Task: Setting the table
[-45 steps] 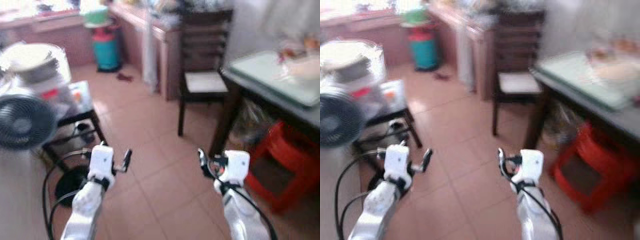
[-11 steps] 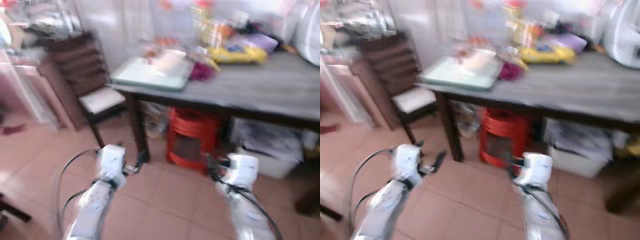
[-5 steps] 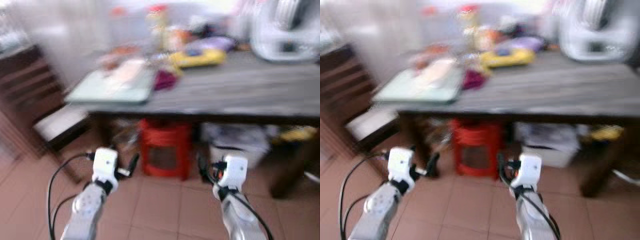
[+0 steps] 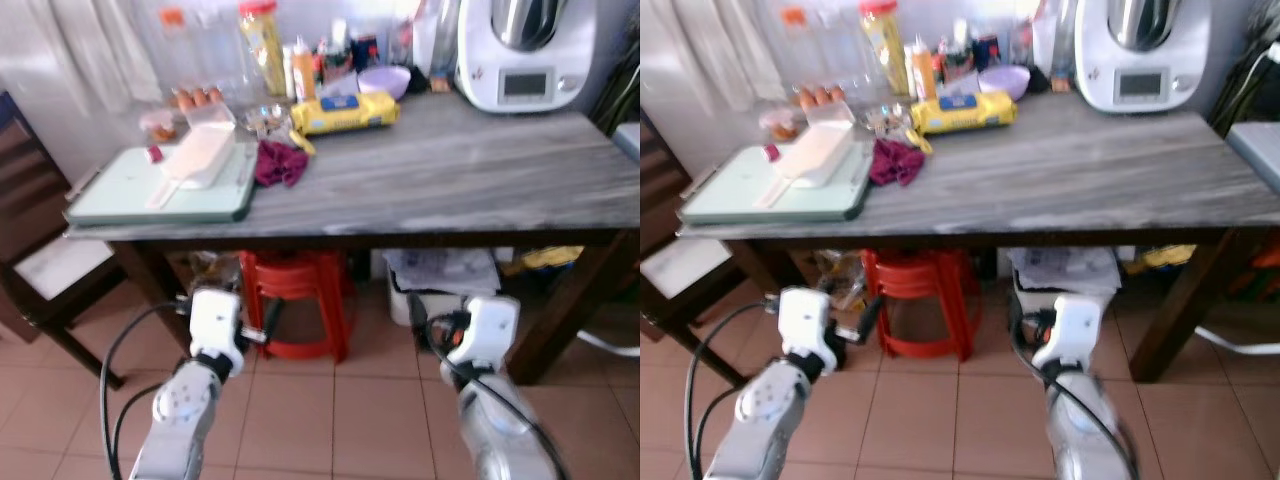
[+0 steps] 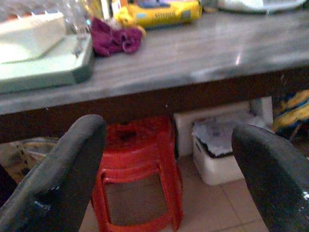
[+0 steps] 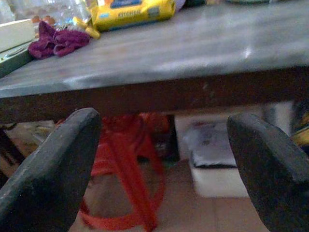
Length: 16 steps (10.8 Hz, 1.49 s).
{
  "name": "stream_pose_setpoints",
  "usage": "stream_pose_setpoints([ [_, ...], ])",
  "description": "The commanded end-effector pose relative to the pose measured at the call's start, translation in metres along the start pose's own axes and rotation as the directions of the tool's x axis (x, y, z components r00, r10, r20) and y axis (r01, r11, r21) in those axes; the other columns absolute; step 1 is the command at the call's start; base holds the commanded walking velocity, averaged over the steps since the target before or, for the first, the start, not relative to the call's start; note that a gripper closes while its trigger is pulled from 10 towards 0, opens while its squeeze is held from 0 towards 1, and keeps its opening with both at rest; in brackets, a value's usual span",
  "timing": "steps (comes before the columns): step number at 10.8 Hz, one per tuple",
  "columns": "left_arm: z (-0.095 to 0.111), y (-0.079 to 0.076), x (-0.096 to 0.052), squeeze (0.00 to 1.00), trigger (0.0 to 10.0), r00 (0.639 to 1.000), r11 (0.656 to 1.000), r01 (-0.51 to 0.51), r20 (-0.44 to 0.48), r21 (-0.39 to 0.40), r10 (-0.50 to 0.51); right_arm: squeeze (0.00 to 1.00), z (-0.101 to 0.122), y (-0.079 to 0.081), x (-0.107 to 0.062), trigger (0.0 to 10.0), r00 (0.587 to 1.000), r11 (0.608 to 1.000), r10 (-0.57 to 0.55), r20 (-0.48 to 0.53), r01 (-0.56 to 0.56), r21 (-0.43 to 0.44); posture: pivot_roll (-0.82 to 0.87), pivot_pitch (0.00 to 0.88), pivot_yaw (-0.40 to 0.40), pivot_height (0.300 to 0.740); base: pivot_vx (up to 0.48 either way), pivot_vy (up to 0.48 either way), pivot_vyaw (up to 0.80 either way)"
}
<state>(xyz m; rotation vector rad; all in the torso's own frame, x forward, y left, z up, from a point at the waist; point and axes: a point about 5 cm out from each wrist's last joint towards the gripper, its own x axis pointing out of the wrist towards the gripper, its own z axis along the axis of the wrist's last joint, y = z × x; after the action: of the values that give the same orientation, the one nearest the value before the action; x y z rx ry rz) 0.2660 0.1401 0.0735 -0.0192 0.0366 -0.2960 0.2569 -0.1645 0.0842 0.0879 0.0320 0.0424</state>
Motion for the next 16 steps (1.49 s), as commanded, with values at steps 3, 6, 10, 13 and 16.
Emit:
stream_pose_setpoints([
  [3, 0.012, 0.026, -0.012, 0.00, 10.0, 0.987, 0.988, -0.156, 0.029, 0.015, 0.156, 0.00, 0.031, -0.002, -0.008, 10.0, 0.996, 0.992, 0.008, 0.090, 0.003, -0.122, -0.05, 0.025, 0.075, 0.740, 0.000, 0.000, 0.00],
  [6, -0.001, 0.039, -0.044, 0.00, 10.0, 0.967, 0.967, -0.254, -0.018, 0.035, 0.255, 0.00, 0.034, -0.005, -0.032, 10.0, 0.997, 0.989, -0.017, 0.079, 0.028, -0.144, -0.06, 0.035, 0.066, 0.740, 0.000, 0.000, 0.00],
  [10, 0.005, 0.033, -0.042, 0.00, 10.0, 0.973, 0.972, -0.231, -0.009, 0.031, 0.232, 0.00, 0.036, -0.003, -0.037, 10.0, 0.997, 0.986, -0.025, 0.070, 0.036, -0.164, -0.06, 0.043, 0.070, 0.740, 0.000, 0.000, 0.00],
  [13, 0.007, 0.031, -0.042, 0.00, 10.0, 0.973, 0.973, -0.230, -0.009, 0.009, 0.230, 0.00, 0.037, -0.002, -0.037, 10.0, 0.997, 0.987, -0.021, 0.073, 0.032, -0.158, -0.06, 0.048, 0.067, 0.740, 0.000, 0.000, 0.00],
  [16, 0.006, 0.028, -0.040, 0.00, 10.0, 0.979, 0.979, -0.205, -0.017, 0.015, 0.205, 0.00, 0.037, 0.001, -0.034, 10.0, 0.997, 0.987, -0.001, 0.071, 0.012, -0.159, -0.05, 0.049, 0.065, 0.740, 0.000, 0.000, 0.00],
])
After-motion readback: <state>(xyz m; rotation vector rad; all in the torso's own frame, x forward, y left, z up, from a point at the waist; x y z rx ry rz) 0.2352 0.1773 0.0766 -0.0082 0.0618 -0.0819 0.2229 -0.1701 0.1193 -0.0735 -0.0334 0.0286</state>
